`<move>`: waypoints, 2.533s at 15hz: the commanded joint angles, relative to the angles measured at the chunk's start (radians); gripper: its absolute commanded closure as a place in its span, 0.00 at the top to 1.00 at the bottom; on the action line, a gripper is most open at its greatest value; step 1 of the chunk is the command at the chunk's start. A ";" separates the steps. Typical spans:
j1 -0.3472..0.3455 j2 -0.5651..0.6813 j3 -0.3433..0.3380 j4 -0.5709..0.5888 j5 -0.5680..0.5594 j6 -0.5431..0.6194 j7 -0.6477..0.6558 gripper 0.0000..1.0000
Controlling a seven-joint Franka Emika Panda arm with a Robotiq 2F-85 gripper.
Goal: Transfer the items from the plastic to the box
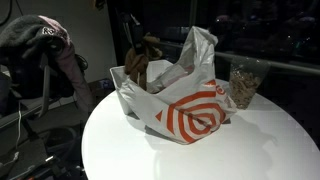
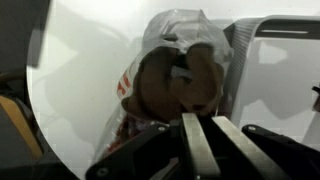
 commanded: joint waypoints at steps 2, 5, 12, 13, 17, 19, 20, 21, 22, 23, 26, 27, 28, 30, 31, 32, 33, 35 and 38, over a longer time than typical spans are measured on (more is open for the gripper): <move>-0.015 -0.044 0.117 0.002 -0.142 0.132 0.063 0.07; -0.005 0.028 0.178 0.050 -0.252 0.201 0.093 0.08; 0.070 0.248 0.212 0.247 -0.407 0.206 0.059 0.08; 0.080 0.275 0.205 0.265 -0.400 0.212 0.043 0.08; 0.094 0.396 0.171 0.314 -0.358 0.257 -0.063 0.09; 0.100 0.450 0.149 0.337 -0.340 0.269 -0.105 0.10; 0.102 0.472 0.140 0.347 -0.321 0.276 -0.126 0.36; 0.101 0.485 0.137 0.352 -0.286 0.275 -0.155 0.37; 0.096 0.488 0.141 0.352 -0.236 0.271 -0.193 0.44; 0.094 0.491 0.142 0.354 -0.196 0.268 -0.226 0.51; 0.085 0.454 0.140 0.351 -0.088 0.219 -0.284 0.73; 0.077 0.437 0.136 0.345 -0.054 0.202 -0.291 0.80; 0.067 0.414 0.127 0.332 -0.016 0.176 -0.277 0.88; 0.045 0.357 0.108 0.285 0.046 0.141 -0.259 1.00; 0.034 0.332 0.098 0.266 0.073 0.129 -0.250 1.00; 0.019 0.306 0.088 0.239 0.099 0.122 -0.244 1.00; 0.006 0.288 0.078 0.219 0.118 0.121 -0.245 1.00; -0.013 0.277 0.049 0.178 0.108 0.155 -0.219 1.00; -0.037 0.301 0.017 0.173 0.098 0.089 -0.214 1.00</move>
